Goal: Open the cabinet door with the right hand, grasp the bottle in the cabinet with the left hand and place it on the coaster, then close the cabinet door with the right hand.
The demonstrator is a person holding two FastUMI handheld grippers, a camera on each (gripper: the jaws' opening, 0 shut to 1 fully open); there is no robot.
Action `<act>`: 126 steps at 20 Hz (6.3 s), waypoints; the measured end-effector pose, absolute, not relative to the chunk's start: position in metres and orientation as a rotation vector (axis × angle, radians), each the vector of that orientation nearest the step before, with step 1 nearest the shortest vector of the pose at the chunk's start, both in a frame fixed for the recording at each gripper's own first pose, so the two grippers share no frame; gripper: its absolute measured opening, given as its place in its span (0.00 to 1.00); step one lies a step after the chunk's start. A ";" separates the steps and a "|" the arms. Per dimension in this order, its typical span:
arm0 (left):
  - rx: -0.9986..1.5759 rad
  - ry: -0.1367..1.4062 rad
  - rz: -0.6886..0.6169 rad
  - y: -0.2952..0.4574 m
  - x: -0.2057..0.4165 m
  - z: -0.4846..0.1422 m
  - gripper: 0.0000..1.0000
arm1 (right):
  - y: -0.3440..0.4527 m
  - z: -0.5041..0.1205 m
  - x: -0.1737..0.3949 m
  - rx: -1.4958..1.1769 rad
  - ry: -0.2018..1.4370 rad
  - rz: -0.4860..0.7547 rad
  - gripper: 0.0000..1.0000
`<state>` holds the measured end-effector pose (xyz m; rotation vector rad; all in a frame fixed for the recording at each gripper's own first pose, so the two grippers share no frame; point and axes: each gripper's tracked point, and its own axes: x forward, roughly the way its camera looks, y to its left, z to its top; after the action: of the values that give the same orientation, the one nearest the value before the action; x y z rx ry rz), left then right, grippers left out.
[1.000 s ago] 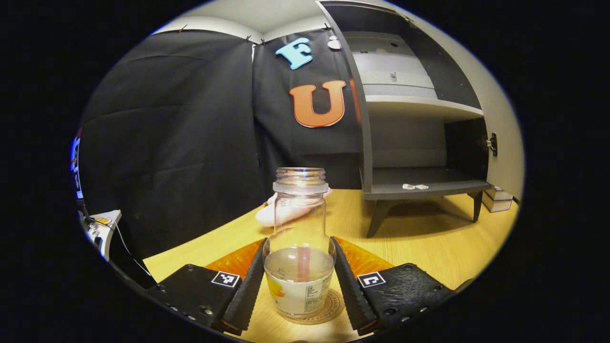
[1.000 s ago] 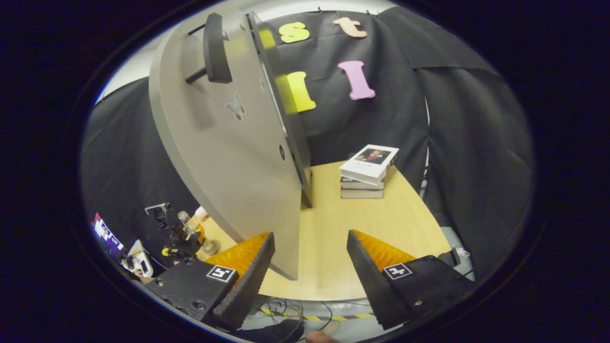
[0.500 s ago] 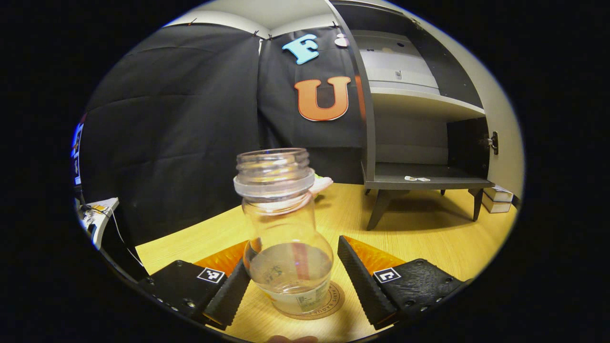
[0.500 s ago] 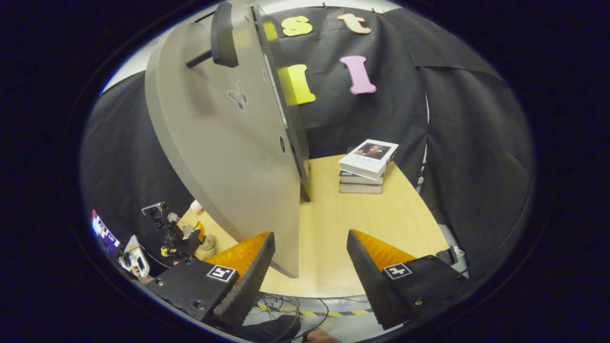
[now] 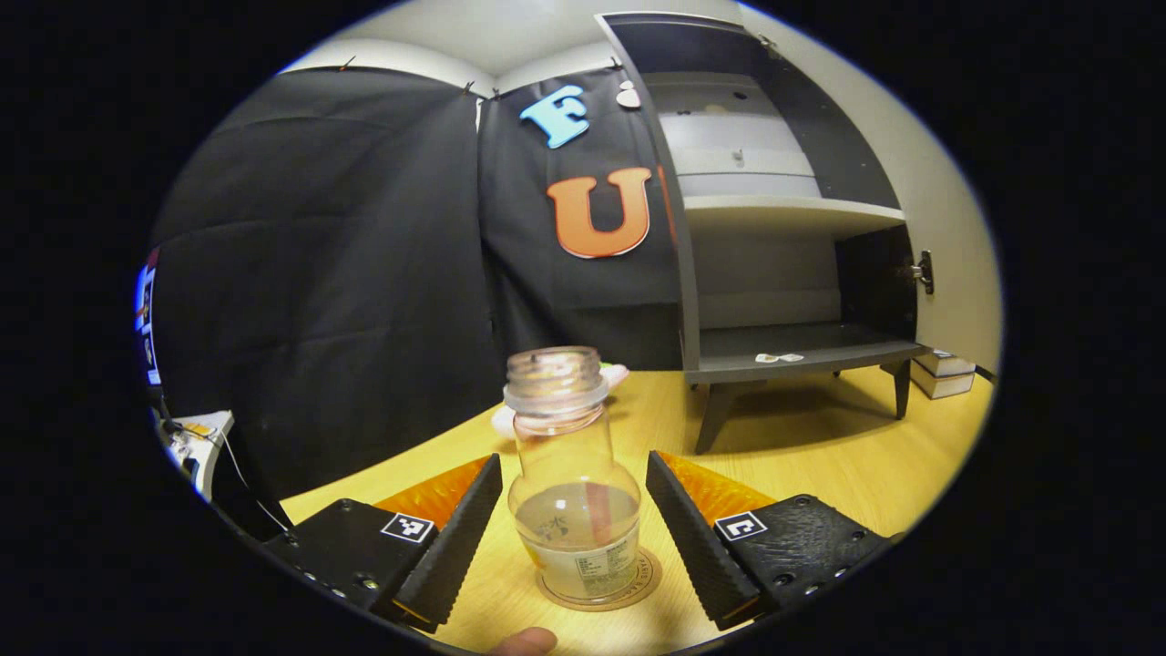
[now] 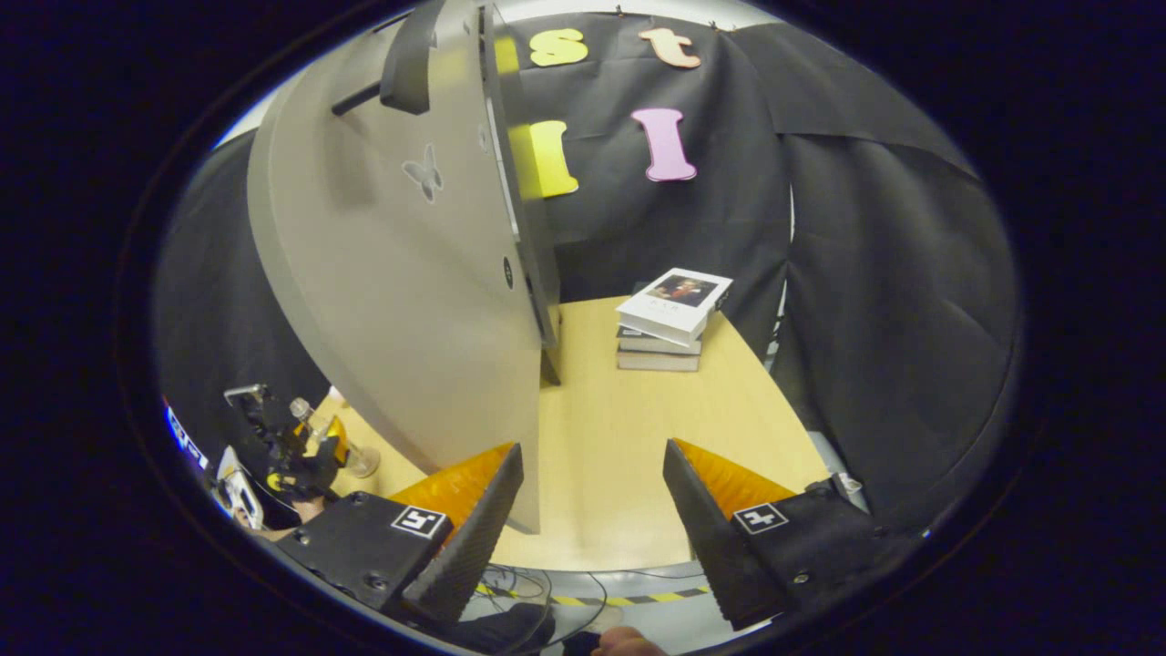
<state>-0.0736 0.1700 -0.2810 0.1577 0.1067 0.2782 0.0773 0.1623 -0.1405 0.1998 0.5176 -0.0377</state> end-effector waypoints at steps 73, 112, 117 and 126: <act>0.059 -0.006 0.176 0.234 -0.109 -0.055 0.96 | 0.455 0.106 0.196 0.109 0.013 0.683 1.00; 0.064 0.015 -0.125 0.022 -0.034 -0.007 0.97 | 0.296 0.060 0.216 0.146 0.033 -0.111 0.99; 0.055 0.031 -0.091 0.024 -0.030 -0.010 0.96 | 0.310 0.071 0.216 0.124 -0.022 -0.026 0.96; 0.050 -0.043 -0.048 0.019 -0.018 0.023 0.96 | 0.323 0.067 0.232 0.083 -0.005 0.040 0.95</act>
<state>-0.0181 0.0187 0.0227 0.0499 -0.0433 -0.0480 0.2320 0.3232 0.0669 0.0833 -0.0054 0.0404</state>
